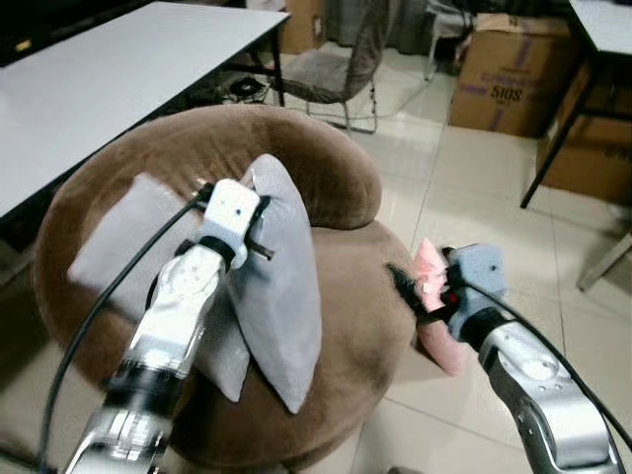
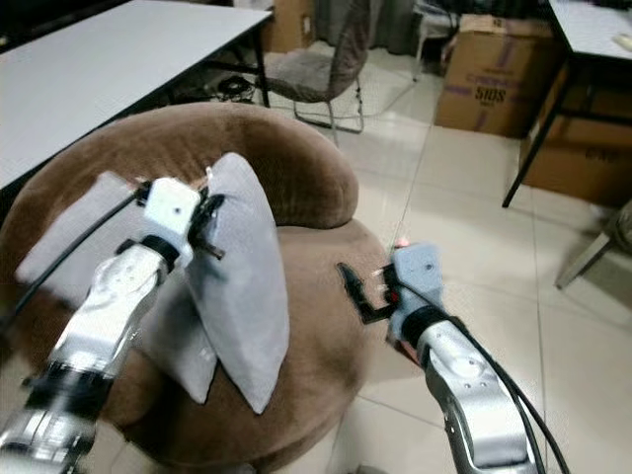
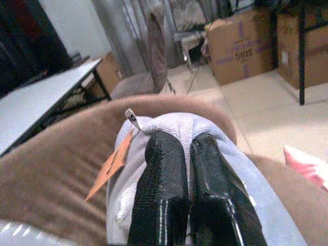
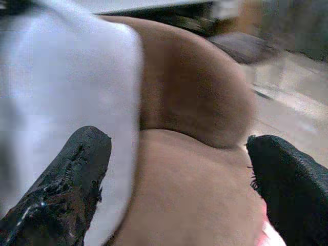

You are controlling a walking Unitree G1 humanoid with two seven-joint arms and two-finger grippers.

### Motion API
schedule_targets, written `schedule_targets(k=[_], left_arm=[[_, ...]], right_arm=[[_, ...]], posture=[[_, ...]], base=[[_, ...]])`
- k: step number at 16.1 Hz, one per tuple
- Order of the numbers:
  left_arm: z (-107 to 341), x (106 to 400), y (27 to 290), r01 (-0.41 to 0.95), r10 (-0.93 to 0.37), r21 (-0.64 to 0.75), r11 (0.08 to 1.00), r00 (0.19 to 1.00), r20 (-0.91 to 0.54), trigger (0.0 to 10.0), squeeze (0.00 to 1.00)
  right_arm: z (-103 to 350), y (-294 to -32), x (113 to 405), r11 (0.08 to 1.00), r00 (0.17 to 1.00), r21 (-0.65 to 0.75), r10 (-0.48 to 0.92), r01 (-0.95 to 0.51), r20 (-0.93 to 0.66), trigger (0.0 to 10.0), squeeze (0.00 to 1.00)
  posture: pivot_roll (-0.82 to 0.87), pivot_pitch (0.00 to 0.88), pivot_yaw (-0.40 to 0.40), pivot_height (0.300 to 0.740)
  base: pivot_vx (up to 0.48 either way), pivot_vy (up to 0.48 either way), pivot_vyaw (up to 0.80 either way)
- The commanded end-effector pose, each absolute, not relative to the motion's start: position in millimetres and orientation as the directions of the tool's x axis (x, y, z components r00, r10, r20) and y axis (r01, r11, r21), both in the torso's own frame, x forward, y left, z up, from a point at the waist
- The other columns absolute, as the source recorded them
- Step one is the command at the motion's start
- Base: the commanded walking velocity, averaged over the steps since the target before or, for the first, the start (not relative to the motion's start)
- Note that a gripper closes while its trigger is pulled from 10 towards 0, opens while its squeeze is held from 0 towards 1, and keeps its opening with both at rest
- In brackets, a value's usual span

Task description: Move the pillow to the sofa from floor

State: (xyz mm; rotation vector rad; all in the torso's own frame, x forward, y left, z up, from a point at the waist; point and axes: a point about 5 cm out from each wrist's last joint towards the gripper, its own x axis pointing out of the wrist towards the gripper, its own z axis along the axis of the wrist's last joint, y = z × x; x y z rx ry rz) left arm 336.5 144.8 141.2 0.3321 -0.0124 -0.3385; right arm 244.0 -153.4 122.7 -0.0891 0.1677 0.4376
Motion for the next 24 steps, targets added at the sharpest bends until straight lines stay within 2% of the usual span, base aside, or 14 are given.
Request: schedule_targets(k=[1,2,6,8,10,11,13,15,16,18,21,22,23,24], left_arm=[[148,341,140,0.334,-0.351,0.342,0.879,0.936,-0.012,10.0,0.0],[147,351,129,0.366,-0.38,0.341,0.866,0.925,-0.026,10.0,0.0],[169,375,106,0.38,-0.406,0.263,0.887,0.913,0.049,10.0,0.0],[187,390,103,0.287,-0.325,0.277,0.917,0.94,0.103,10.0,0.0],[194,396,110,0.193,-0.236,0.269,0.943,0.962,0.138,10.0,0.0],[184,397,132,0.061,-0.1,0.284,0.957,0.987,0.124,10.0,0.0],[163,393,151,-0.006,-0.019,0.329,0.944,0.997,0.07,10.0,0.0],[120,377,181,-0.055,0.095,0.44,0.896,0.993,-0.07,10.0,0.0],[100,368,189,-0.03,0.115,0.482,0.876,0.982,-0.147,10.0,0.0],[82,357,196,-0.007,0.132,0.531,0.847,0.971,-0.197,10.0,0.0],[89,355,202,-0.044,0.124,0.515,0.856,0.985,-0.123,10.0,0.0],[92,353,198,-0.002,0.062,0.483,0.875,0.992,-0.108,10.0,0.16],[94,353,197,0.001,0.049,0.472,0.882,0.994,-0.095,10.0,0.82],[97,352,195,0.028,0.0,0.427,0.904,0.998,-0.067,10.0,1.0]], right_arm=[[129,-153,241,0.881,0.876,-0.059,0.456,-0.469,-0.157,10.0,0.0],[131,-157,235,0.836,0.833,-0.084,0.523,-0.542,-0.179,10.0,0.0],[137,-164,223,0.743,0.741,-0.094,0.635,-0.663,-0.218,10.0,0.0],[141,-171,219,0.684,0.686,-0.114,0.681,-0.721,-0.257,10.0,0.0],[146,-175,220,0.673,0.677,-0.119,0.69,-0.73,-0.256,10.0,0.0],[147,-176,221,0.661,0.667,-0.127,0.697,-0.74,-0.262,10.0,0.0],[148,-174,221,0.644,0.651,-0.125,0.711,-0.755,-0.266,10.0,0.0],[146,-168,220,0.613,0.615,-0.102,0.741,-0.784,-0.271,10.0,0.0],[144,-166,220,0.597,0.596,-0.091,0.754,-0.797,-0.277,10.0,0.0],[142,-166,219,0.571,0.567,-0.078,0.771,-0.817,-0.29,10.0,0.0],[141,-168,223,0.549,0.543,-0.072,0.785,-0.833,-0.299,10.0,0.0],[140,-167,225,0.541,0.536,-0.074,0.788,-0.838,-0.302,10.0,0.0],[140,-166,225,0.538,0.532,-0.073,0.791,-0.84,-0.302,10.0,0.0],[140,-165,226,0.532,0.527,-0.071,0.795,-0.844,-0.301,10.0,0.0]], posture=[[0.03,0.0,0.068,0.74],[0.02,0.0,0.068,0.74],[0.02,0.0,0.069,0.74],[0.02,0.0,0.069,0.74],[-0.01,0.0,0.059,0.74],[-0.01,0.0,0.052,0.74],[-0.01,0.0,0.044,0.74],[0.0,0.0,0.028,0.74],[0.01,0.0,0.021,0.74],[0.01,0.0,0.003,0.74],[0.03,0.0,-0.015,0.74],[0.03,0.0,-0.019,0.74],[0.03,0.0,-0.019,0.74],[0.04,0.0,-0.026,0.74]], base=[[0.0,0.0,0.0],[0.0,0.0,0.0],[0.0,0.0,0.0],[0.0,0.0,0.0],[0.0,0.0,0.0],[0.0,0.0,0.0],[0.0,0.0,0.0],[0.0,0.0,0.0],[0.0,0.0,0.0],[0.0,0.0,0.0],[0.0,0.0,0.0],[0.0,0.0,0.0],[0.0,0.0,0.0],[0.0,0.0,0.0]])
